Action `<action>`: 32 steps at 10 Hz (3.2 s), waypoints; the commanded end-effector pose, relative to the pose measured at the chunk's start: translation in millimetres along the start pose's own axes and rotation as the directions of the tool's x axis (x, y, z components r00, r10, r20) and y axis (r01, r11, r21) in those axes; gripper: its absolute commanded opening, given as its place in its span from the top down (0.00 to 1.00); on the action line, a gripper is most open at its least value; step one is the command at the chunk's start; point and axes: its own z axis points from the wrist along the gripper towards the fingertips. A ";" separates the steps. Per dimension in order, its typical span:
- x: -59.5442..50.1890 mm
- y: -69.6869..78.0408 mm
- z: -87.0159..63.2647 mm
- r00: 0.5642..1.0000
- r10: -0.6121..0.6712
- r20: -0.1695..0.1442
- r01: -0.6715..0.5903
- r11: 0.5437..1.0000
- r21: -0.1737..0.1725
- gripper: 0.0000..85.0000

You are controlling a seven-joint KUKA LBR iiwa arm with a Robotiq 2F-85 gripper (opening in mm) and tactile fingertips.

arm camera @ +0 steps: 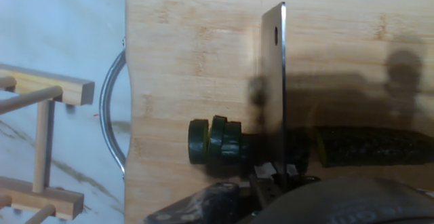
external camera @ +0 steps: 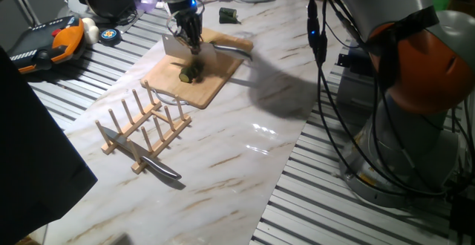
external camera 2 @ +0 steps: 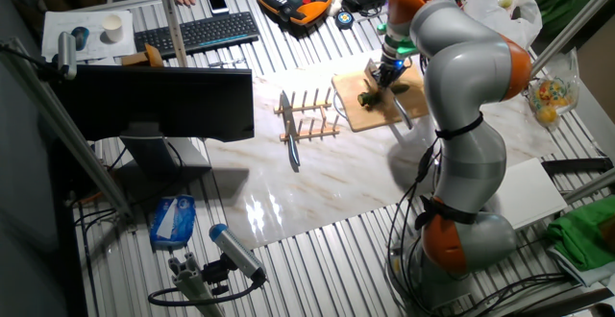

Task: Cut the cucumber into segments

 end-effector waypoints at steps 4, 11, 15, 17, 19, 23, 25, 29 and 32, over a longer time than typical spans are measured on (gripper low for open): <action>2.0 -7.9 1.4 1.000 -0.004 0.006 0.004 0.999 0.032 0.99; -3.5 -8.1 19.2 1.000 -0.012 0.015 0.012 1.000 0.024 0.99; -6.4 -9.6 27.8 1.000 -0.004 0.016 0.004 1.000 0.025 0.99; -8.3 -9.6 30.6 1.000 -0.004 0.016 0.004 1.000 0.025 0.99; -9.4 -9.7 32.2 1.000 -0.004 0.012 0.004 1.000 0.025 0.99; -10.5 -9.0 34.8 1.000 0.001 0.006 -0.001 1.000 0.024 0.99; -12.7 -9.0 38.8 1.000 0.000 0.007 0.000 1.000 0.021 0.99; -12.0 -10.7 39.4 1.000 -0.002 0.001 0.002 1.000 0.016 0.99; -9.0 -12.3 38.2 1.000 -0.004 -0.004 0.004 1.000 0.016 0.99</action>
